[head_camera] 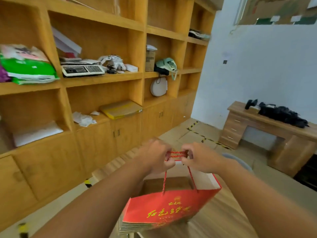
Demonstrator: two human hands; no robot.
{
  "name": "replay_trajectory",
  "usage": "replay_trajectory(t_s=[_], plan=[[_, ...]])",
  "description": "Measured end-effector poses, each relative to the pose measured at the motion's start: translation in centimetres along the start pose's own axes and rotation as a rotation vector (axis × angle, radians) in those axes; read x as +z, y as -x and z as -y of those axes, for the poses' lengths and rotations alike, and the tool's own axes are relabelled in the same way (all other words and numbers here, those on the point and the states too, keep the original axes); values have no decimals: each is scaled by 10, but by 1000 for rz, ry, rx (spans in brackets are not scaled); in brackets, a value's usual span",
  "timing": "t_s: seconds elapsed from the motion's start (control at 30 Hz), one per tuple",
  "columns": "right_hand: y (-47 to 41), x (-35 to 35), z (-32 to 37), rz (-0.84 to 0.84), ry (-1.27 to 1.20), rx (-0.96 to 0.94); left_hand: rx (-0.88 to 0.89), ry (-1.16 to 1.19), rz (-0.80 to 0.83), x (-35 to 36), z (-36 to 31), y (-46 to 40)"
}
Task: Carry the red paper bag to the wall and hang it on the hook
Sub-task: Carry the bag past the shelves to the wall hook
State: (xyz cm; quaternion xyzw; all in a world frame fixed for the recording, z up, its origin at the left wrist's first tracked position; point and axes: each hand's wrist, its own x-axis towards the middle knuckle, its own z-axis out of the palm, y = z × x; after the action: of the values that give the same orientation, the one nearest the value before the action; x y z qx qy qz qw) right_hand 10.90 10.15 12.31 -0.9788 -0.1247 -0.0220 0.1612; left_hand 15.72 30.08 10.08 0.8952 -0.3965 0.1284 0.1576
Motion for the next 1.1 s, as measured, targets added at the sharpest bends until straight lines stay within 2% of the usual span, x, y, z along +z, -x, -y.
replay_trajectory(t_s=[0.1,0.27,0.47,0.8,1.1], plan=[[-33,13,27,3,3,-131,-143,-128,-36,-23,22,36],[-80,41,80,-5,189,-402,-402,-198,27,-46,55,108],[-96,81,149,-99,247,-714,-559,-368,76,-72,62,184],[-108,117,245,-65,193,-899,-749,-456,16,-106,76,275],[-122,155,295,-3,36,-893,-822,-377,-6,-123,107,323]])
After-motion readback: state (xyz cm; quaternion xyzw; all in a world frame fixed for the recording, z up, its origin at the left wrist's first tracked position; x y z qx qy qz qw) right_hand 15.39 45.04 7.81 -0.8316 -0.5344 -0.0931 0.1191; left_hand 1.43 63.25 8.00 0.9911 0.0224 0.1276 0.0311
